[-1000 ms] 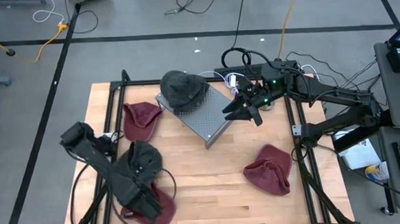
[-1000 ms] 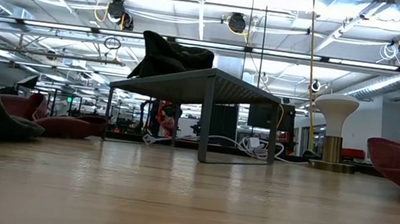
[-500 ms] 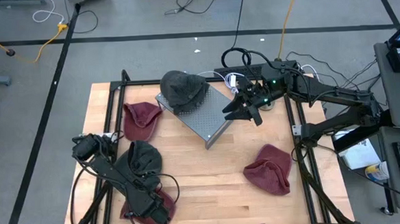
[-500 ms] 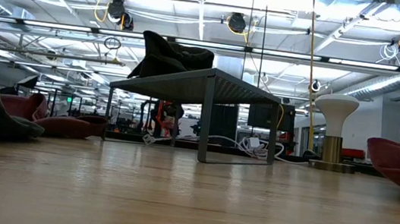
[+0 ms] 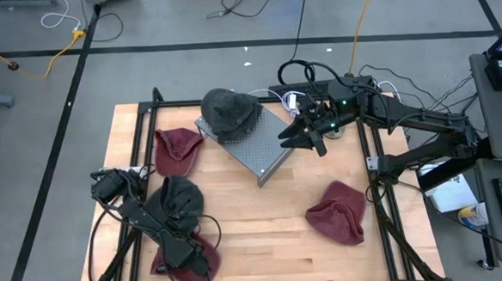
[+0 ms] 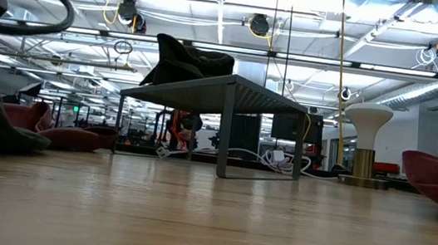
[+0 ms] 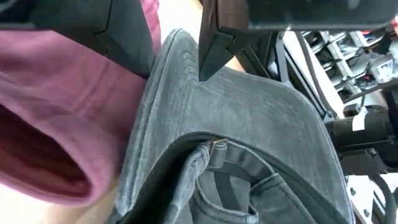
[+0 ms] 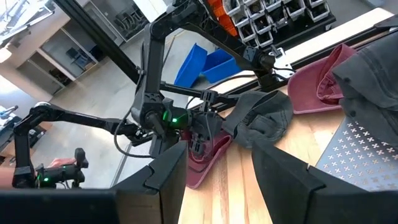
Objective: Pick & Place hat
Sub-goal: Stack the black cap on the black cap on the shelf
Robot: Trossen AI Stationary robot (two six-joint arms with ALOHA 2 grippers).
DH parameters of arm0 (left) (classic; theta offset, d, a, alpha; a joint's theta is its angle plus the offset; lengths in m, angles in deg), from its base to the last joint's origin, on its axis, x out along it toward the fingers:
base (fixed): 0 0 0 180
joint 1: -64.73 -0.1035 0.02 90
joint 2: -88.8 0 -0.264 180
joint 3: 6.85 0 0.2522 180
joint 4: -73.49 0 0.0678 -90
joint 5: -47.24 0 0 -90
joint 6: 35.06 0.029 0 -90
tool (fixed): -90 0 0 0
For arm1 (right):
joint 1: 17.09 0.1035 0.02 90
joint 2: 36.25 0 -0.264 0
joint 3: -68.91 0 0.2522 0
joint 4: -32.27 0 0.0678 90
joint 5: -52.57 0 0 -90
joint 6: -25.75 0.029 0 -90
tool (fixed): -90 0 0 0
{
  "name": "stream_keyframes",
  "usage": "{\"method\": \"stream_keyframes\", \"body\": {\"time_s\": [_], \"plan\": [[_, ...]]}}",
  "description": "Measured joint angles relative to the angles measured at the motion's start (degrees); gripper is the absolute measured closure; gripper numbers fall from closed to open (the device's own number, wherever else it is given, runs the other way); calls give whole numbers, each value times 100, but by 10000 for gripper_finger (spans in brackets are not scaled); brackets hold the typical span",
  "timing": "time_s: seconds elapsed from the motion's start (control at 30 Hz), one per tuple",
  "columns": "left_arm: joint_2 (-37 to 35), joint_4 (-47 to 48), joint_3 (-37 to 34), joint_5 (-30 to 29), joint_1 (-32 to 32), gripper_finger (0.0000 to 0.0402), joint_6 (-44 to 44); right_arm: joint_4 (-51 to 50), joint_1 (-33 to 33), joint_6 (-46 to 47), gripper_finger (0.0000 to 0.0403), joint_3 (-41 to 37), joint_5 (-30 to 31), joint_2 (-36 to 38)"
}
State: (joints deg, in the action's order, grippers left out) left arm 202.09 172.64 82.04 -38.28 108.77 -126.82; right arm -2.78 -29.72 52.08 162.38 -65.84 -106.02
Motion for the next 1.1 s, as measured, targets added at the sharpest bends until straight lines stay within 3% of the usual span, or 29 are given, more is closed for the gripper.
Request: {"method": "stream_keyframes", "body": {"time_s": [0.23,0.47,0.67,1.0,1.1], "plan": [[0,-224,-168,-1,0,285,155,1,0,0,232,0,-7,0],[-6,-900,-336,126,-2,382,475,1,0,0,232,0,7,0],[-199,-740,-324,174,-33,386,469,38,0,101,232,0,7,0],[-2007,-627,-323,47,-207,392,388,104,0,-5,232,0,-44,0],[-2687,-637,-321,9,-213,392,357,93,-2,-21,232,0,-403,0]]}}
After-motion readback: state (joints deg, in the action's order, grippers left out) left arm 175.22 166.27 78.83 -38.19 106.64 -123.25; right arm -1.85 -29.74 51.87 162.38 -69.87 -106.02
